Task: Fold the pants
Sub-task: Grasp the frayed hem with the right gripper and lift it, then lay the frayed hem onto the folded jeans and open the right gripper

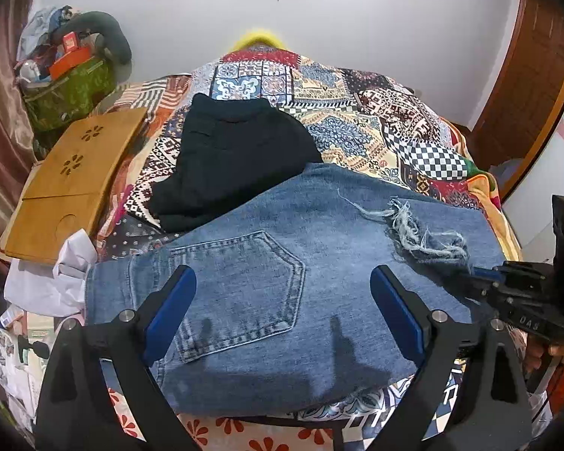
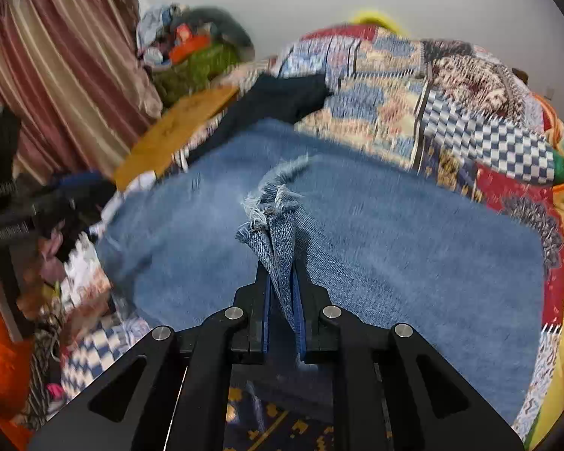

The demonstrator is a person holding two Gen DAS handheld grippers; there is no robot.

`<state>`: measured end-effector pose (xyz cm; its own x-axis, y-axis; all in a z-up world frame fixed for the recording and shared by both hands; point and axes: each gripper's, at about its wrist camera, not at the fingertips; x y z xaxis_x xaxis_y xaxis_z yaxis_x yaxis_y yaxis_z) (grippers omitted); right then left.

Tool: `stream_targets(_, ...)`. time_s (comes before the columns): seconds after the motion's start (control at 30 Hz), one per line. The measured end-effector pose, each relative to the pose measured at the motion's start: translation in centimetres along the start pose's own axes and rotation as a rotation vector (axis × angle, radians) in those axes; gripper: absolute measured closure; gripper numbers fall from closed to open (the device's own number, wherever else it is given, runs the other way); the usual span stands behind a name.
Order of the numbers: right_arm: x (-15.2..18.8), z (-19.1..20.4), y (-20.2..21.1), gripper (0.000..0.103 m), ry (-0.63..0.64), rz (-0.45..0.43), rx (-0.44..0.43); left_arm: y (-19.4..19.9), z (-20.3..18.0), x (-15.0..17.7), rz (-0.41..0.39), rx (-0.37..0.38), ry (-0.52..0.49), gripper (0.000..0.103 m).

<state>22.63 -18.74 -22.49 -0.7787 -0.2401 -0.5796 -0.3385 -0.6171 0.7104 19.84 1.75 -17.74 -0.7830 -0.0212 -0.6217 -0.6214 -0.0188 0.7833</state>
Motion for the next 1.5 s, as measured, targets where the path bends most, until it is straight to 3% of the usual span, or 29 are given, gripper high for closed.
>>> stream_targets(0.07, 0.0, -0.3, 0.4, 0.088, -0.015, 0.009, -0.017, -0.3, -0.7, -0.4, 0.007, 0.01, -0.012, 0.009)
stream_targets(0.17, -0.6, -0.8, 1.9, 0.072, -0.055, 0.019, -0.044, -0.9, -2.3, -1.5, 0.012, 0.037, -0.036, 0.009)
stream_targets(0.23, -0.7, -0.6, 3.5, 0.055, -0.048, -0.024, -0.037, -1.3, -3.5, -2.1, 0.011, 0.053, -0.056, 0.008)
stream_targets(0.3, -0.8, -1.0, 5.2, 0.049, -0.035, -0.073, -0.016, -1.7, -5.3, -3.1, 0.007, 0.068, -0.087, 0.008)
stream_targets(0.43, -1.1, -3.6, 8.1, 0.048, -0.066, -0.131, 0.051, -3.1, -8.5, -4.5, 0.011, 0.076, -0.155, 0.008)
stream_targets(0.57, -1.1, -7.4, 8.9, 0.041, -0.131, -0.124, 0.147, -6.0, -11.7, -5.5, 0.071, 0.093, -0.205, 0.008)
stream_targets(0.83, 1.0, -13.1, 4.4, 0.041, -0.248, 0.014, 0.168, -12.4, -14.1, -3.8, 0.215, 0.024, -0.272, 0.005)
stream_targets(0.9, 1.9, -13.5, 2.9, 0.039, -0.243, 0.064, 0.162, -12.4, -13.7, -3.4, 0.202, 0.02, -0.253, 0.0)
stream_targets(1.17, 3.9, -12.9, 4.6, 0.035, -0.257, 0.019, 0.153, -10.5, -12.9, -1.7, 0.173, 0.006, -0.265, 0.0)
stream_targets(1.5, 5.3, -11.1, 6.1, 0.034, -0.26, 0.001, 0.246, -7.9, -10.7, 0.1, 0.17, 0.028, -0.192, 0.0)
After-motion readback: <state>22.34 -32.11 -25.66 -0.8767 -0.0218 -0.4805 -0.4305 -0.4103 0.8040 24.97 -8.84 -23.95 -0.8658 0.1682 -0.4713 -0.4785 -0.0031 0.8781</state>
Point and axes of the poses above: each gripper's, at about its wrist camera, not at the fingertips, and y roughly against the way its jaws point, z to its left, x to its underside, and after that the axes turned 6 degrees about -x, right-handed
